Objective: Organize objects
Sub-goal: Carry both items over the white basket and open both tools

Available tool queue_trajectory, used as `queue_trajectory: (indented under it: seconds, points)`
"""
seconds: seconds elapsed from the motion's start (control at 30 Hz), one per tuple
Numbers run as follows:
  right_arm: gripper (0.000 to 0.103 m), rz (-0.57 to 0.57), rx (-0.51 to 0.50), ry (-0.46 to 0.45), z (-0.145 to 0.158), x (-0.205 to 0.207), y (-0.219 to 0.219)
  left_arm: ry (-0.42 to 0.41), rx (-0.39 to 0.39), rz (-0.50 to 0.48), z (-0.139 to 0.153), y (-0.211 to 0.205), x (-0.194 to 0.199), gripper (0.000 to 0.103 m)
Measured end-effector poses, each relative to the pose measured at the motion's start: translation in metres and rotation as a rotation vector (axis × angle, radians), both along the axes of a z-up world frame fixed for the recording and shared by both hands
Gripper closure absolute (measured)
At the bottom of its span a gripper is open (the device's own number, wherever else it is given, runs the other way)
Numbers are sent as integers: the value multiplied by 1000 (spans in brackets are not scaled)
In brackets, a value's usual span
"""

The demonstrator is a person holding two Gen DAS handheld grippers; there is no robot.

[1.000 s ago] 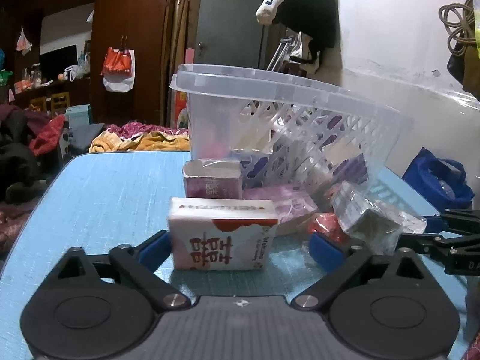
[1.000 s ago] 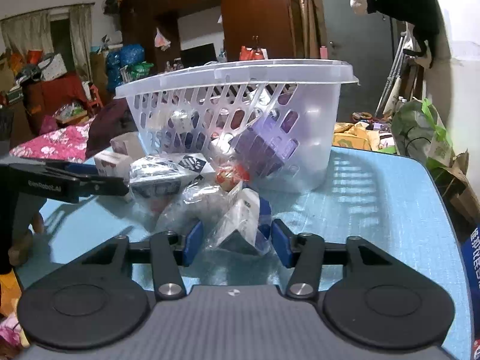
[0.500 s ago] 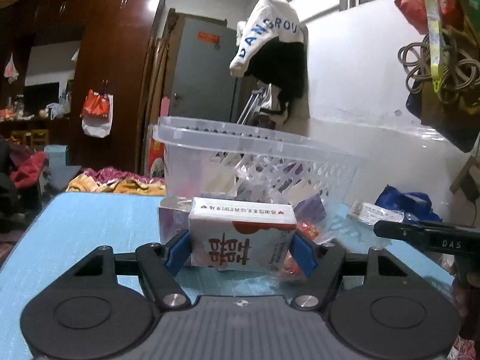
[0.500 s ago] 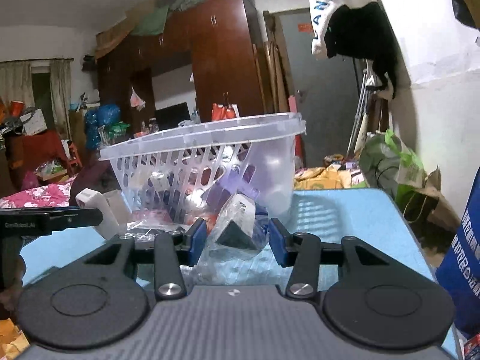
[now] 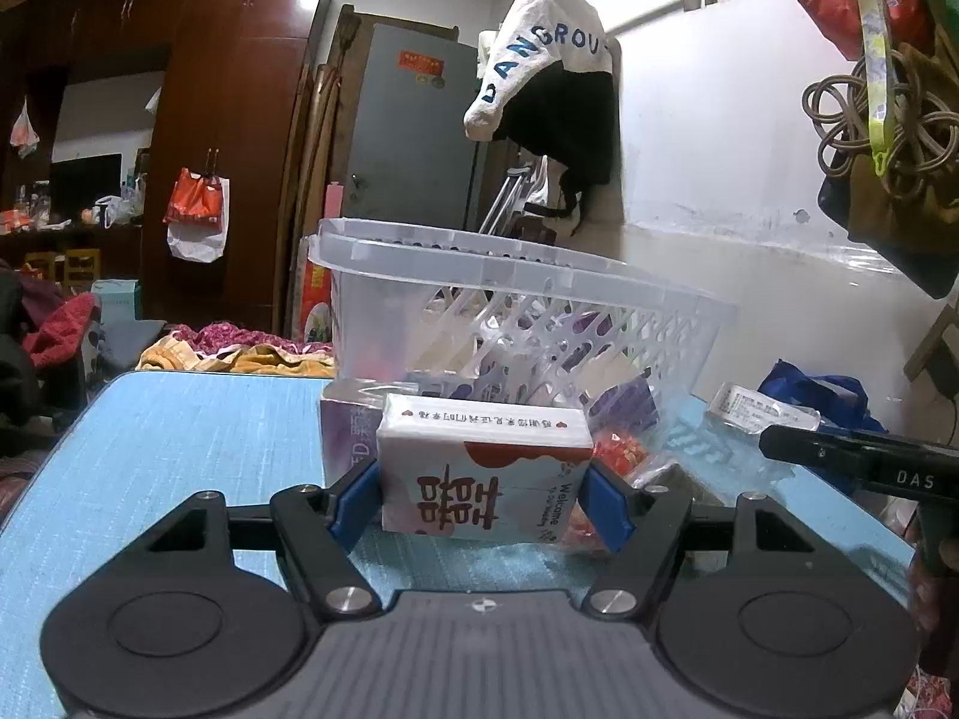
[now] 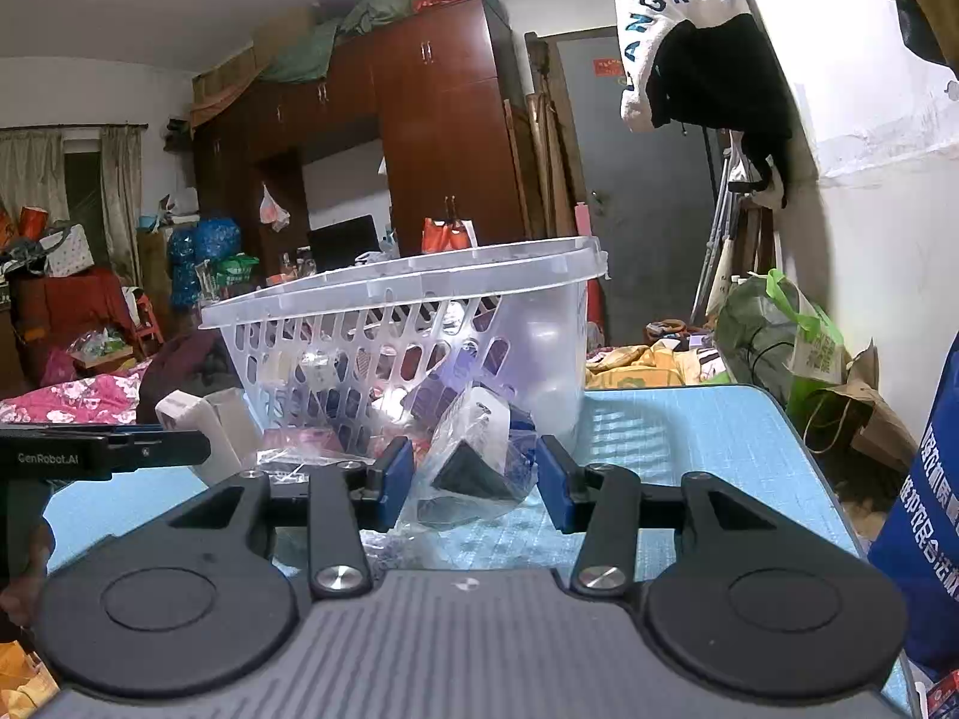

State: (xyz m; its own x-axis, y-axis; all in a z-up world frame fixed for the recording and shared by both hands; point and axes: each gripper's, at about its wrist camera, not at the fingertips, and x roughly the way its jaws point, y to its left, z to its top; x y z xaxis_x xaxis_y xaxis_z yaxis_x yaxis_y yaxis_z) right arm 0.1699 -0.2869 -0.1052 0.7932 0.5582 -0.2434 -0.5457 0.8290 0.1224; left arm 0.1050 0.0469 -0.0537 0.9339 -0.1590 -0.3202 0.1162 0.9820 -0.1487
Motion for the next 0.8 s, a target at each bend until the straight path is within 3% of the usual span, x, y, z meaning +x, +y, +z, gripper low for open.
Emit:
queue_trajectory:
  seconds: [0.5, 0.6, 0.7, 0.8]
  points:
    - [55, -4, 8, -10, 1, -1, -1, -3, -3, -1, -1, 0, 0, 29]
    - [55, 0, 25, -41, 3, -10, -3, -55, -29, 5, 2, 3, -9, 29]
    - [55, 42, 76, -84, 22, -27, -11, -95, -135, -52, 12, 11, -21, 29]
    - [55, 62, 107, -143, 56, -37, -16, -170, -134, -63, 40, 9, -31, 29]
